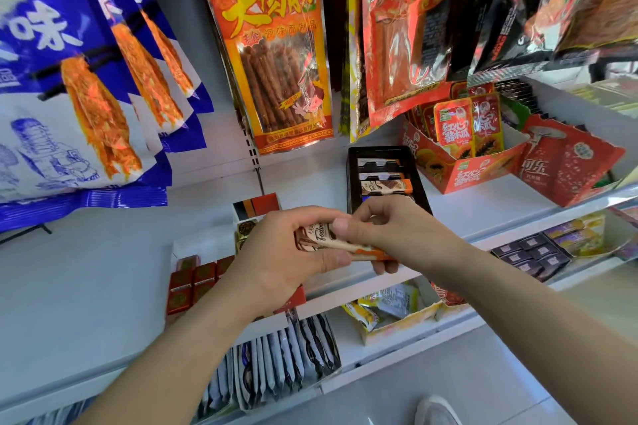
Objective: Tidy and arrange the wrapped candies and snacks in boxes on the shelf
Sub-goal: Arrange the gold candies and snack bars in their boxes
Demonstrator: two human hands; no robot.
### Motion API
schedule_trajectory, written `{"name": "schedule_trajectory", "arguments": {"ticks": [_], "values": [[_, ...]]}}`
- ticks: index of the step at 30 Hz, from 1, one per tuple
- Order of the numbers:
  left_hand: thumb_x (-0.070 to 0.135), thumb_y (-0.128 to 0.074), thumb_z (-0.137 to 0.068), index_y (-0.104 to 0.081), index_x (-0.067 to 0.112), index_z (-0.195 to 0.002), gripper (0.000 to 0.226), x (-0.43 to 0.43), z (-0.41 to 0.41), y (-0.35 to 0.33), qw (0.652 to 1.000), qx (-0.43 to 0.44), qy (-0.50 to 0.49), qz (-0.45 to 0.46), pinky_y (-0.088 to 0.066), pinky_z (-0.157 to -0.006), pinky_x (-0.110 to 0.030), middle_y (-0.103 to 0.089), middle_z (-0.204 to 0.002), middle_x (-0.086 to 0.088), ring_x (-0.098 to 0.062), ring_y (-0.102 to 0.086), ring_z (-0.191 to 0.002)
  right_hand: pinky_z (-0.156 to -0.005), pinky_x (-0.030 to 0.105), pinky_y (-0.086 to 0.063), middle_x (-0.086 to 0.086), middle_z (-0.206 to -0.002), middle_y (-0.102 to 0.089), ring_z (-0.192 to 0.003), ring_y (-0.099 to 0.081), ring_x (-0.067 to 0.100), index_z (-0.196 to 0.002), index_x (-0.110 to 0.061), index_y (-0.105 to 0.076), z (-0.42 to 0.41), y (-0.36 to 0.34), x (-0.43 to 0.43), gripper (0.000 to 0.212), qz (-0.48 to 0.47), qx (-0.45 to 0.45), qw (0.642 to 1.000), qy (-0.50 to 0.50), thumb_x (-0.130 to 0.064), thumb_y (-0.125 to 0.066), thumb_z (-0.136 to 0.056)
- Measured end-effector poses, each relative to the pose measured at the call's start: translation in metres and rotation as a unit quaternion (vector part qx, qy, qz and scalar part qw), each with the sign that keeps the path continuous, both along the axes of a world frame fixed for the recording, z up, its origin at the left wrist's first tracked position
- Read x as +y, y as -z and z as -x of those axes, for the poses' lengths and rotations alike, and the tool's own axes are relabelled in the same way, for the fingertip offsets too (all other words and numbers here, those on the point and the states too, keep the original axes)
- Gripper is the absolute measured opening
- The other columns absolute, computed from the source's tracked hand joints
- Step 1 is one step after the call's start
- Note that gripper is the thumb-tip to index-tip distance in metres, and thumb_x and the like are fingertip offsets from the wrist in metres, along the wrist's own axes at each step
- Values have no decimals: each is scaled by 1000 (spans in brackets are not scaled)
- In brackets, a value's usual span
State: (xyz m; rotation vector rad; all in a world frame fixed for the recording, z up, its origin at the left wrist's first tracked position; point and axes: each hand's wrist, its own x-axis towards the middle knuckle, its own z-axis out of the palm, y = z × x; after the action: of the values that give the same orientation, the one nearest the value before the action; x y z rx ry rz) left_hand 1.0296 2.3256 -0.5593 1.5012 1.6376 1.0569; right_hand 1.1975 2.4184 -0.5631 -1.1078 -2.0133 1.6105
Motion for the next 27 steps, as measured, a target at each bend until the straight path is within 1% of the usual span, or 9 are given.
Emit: {"name": "schedule_trajectory", "arguments": {"ticks": [2, 4, 6, 8, 13, 16, 19, 24, 27], "values": [[9, -85, -71, -73, 40, -99, 43, 1, 5, 1, 1000, -16, -20, -2, -52, -71, -15, -72, -92, 19, -2, -67, -83, -55, 28, -48, 8, -72, -68, -57, -61, 18, -99, -2, -66, -3, 2, 3, 45, 49, 52, 997, 3, -46, -59, -92], [8, -84, -72, -74, 36, -100, 41, 2, 10, 2, 999, -30, -36, -9, -49, -68, -12, -72, -92, 20, 2, -65, -81, -64, 28, -54, 21, -89, -70, -69, -66, 21, -111, -3, -68, -9, 2, 6, 30, 112, 113, 987, -1, -25, -50, -102], [8, -83, -73, -75, 32, -102, 39, 1, 14, 1, 998, -43, -51, -15, -49, -68, -11, -73, -93, 17, 2, -65, -80, -70, 27, -57, 29, -102, -70, -77, -68, 21, -118, -4, -68, -16, 3, 10, 26, 129, 140, 982, -16, -11, -49, -101], [13, -83, -72, -75, 36, -103, 39, 1, 18, 1, 996, -51, -73, -19, -51, -70, -14, -74, -93, 14, -3, -67, -82, -74, 27, -59, 27, -105, -71, -83, -70, 23, -122, -4, -65, -21, 6, 12, 27, 117, 147, 982, -26, -7, -53, -99], [22, -83, -71, -74, 45, -103, 40, -2, 38, -4, 987, -64, -141, -30, -53, -83, -33, -75, -100, 14, -11, -68, -95, -71, 26, -60, 15, -102, -76, -82, -73, 25, -120, -7, -66, -29, 6, 18, 26, 89, 147, 985, 13, -4, -57, -95], [24, -82, -68, -73, 45, -102, 41, -3, 34, -8, 992, -43, -117, -38, -51, -74, -19, -72, -97, 22, 0, -66, -89, -70, 25, -60, 15, -98, -76, -81, -73, 25, -119, -5, -67, -30, 6, 20, 27, 91, 148, 984, 20, -7, -60, -92], [17, -84, -69, -72, 40, -103, 43, 0, 15, -6, 997, 5, -64, -40, -47, -67, -8, -69, -96, 28, 6, -63, -86, -72, 27, -60, 18, -99, -75, -84, -73, 26, -117, -8, -68, -24, 7, 17, 36, 82, 148, 986, -12, -21, -62, -85], [11, -84, -71, -70, 40, -104, 46, 11, 5, 0, 996, 15, -42, -72, -48, -70, -9, -68, -99, 28, 5, -64, -90, -89, 37, -59, 20, -103, -74, -89, -72, 28, -118, -6, -67, -21, 8, 17, 39, 140, 193, 971, -9, -31, -53, -92], [11, -85, -71, -69, 42, -102, 46, 15, 0, 6, 997, 32, -17, -70, -51, -72, -13, -69, -98, 23, 0, -64, -89, -91, 42, -58, 22, -103, -73, -93, -71, 36, -113, -6, -70, -21, 9, 16, 35, 109, 172, 979, -4, -31, -62, -89]]}}
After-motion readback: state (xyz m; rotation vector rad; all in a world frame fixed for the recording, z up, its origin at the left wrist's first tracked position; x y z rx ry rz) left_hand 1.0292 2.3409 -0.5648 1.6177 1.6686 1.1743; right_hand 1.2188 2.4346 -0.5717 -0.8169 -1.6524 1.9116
